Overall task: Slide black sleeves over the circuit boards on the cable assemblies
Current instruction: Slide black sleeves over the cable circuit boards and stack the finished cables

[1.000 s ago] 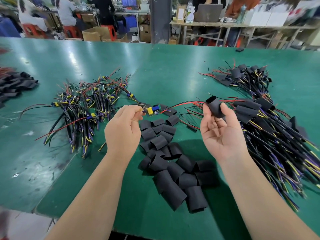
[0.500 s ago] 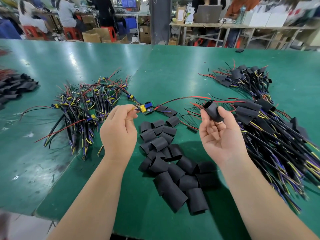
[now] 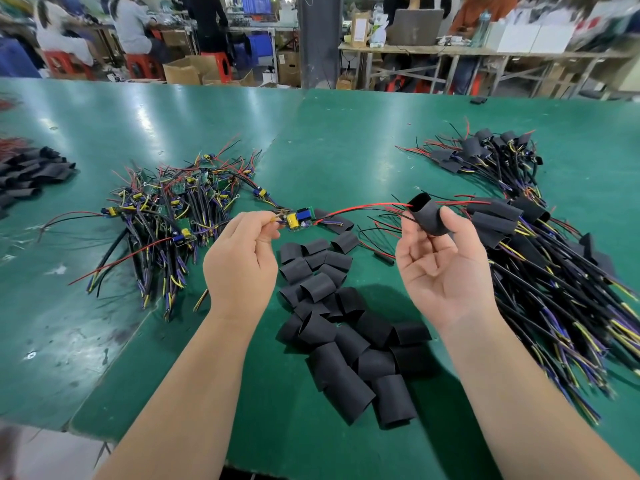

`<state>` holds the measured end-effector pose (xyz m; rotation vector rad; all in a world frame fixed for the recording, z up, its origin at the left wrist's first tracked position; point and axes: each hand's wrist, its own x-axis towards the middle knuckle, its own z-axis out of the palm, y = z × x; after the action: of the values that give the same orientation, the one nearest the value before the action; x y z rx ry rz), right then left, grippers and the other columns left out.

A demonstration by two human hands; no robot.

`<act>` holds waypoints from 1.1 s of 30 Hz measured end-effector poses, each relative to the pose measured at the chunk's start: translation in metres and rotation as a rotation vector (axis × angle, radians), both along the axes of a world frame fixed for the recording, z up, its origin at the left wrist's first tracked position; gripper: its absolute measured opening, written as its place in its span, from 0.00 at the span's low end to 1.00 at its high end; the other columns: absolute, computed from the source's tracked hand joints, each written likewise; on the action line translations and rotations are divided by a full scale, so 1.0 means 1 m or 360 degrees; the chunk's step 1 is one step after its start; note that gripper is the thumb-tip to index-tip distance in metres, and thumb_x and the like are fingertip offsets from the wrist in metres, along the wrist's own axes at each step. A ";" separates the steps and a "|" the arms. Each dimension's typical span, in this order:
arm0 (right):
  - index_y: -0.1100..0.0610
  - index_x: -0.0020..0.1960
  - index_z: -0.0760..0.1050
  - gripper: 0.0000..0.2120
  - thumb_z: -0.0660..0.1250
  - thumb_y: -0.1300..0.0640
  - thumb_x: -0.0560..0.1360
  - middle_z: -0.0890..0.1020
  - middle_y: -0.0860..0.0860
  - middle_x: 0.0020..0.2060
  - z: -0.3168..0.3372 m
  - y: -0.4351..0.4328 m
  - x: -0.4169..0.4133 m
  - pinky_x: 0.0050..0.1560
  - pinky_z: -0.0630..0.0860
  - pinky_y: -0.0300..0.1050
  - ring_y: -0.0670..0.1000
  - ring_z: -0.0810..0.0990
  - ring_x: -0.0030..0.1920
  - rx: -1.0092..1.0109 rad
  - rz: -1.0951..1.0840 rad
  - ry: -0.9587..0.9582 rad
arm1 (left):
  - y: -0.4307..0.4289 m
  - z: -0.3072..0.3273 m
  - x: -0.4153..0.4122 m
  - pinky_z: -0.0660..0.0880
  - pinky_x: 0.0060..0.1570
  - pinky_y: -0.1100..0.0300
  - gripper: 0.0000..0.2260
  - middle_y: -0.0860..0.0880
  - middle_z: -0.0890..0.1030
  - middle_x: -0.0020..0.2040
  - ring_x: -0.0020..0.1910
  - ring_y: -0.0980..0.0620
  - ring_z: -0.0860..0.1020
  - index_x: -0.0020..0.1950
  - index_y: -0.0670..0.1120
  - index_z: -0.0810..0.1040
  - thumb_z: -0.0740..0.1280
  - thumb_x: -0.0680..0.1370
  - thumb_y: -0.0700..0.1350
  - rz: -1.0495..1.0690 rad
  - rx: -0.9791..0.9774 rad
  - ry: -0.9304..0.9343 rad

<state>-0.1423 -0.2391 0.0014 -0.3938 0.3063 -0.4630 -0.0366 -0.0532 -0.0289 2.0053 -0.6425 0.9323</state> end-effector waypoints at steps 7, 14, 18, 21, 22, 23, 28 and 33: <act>0.65 0.46 0.76 0.12 0.69 0.59 0.66 0.78 0.56 0.34 0.000 -0.003 0.000 0.38 0.74 0.38 0.51 0.77 0.37 -0.0077 -0.0031 0.0017 | -0.001 0.000 0.001 0.68 0.37 0.60 0.06 0.47 0.81 0.38 0.38 0.48 0.76 0.46 0.38 0.80 0.63 0.78 0.35 -0.0004 -0.0043 0.0054; 0.61 0.41 0.74 0.09 0.61 0.58 0.76 0.74 0.54 0.33 0.000 -0.009 0.002 0.37 0.72 0.37 0.50 0.74 0.33 -0.0216 -0.0068 0.0176 | -0.001 0.001 -0.002 0.69 0.37 0.59 0.07 0.46 0.81 0.38 0.38 0.45 0.78 0.47 0.38 0.80 0.62 0.78 0.35 -0.0018 -0.0088 0.0054; 0.63 0.38 0.75 0.11 0.62 0.58 0.75 0.75 0.55 0.31 -0.001 -0.005 0.001 0.34 0.73 0.38 0.51 0.75 0.32 -0.0128 -0.0017 0.0122 | 0.000 0.001 -0.001 0.70 0.38 0.59 0.07 0.46 0.81 0.38 0.38 0.45 0.78 0.47 0.38 0.80 0.62 0.78 0.35 -0.0026 -0.0129 0.0053; 0.63 0.30 0.79 0.16 0.64 0.58 0.73 0.75 0.55 0.30 -0.001 -0.002 0.000 0.34 0.74 0.38 0.51 0.75 0.31 -0.0070 0.0027 0.0070 | 0.000 0.001 -0.002 0.70 0.38 0.58 0.07 0.46 0.81 0.38 0.38 0.45 0.78 0.47 0.37 0.80 0.62 0.78 0.35 -0.0024 -0.0130 0.0047; 0.63 0.29 0.79 0.16 0.65 0.58 0.72 0.76 0.55 0.30 -0.001 -0.002 0.000 0.34 0.74 0.38 0.51 0.75 0.32 -0.0046 0.0031 0.0059 | 0.000 0.001 -0.002 0.70 0.38 0.58 0.07 0.46 0.81 0.38 0.38 0.45 0.78 0.47 0.37 0.80 0.62 0.78 0.35 -0.0024 -0.0125 0.0049; 0.64 0.28 0.80 0.15 0.66 0.58 0.70 0.76 0.55 0.30 -0.001 -0.001 0.000 0.35 0.74 0.38 0.51 0.75 0.32 -0.0018 0.0029 0.0050 | 0.000 0.001 -0.002 0.70 0.38 0.59 0.07 0.46 0.81 0.38 0.38 0.45 0.78 0.47 0.37 0.80 0.62 0.78 0.35 -0.0024 -0.0120 0.0053; 0.66 0.30 0.80 0.09 0.71 0.59 0.61 0.78 0.55 0.31 0.000 0.000 0.001 0.36 0.75 0.39 0.52 0.77 0.35 0.0077 0.0013 0.0019 | 0.000 0.002 -0.003 0.68 0.38 0.62 0.06 0.47 0.81 0.38 0.37 0.48 0.77 0.46 0.38 0.80 0.64 0.77 0.34 -0.0018 -0.0074 0.0038; 0.65 0.43 0.76 0.10 0.69 0.58 0.69 0.78 0.56 0.31 0.001 0.001 0.000 0.35 0.75 0.39 0.52 0.78 0.35 0.0110 -0.0045 0.0083 | -0.001 0.001 -0.004 0.69 0.36 0.60 0.06 0.47 0.81 0.37 0.37 0.49 0.76 0.46 0.38 0.80 0.64 0.77 0.34 -0.0023 -0.0055 0.0020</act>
<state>-0.1419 -0.2386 0.0021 -0.3348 0.3780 -0.4691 -0.0402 -0.0537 -0.0279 1.9720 -0.6287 0.9155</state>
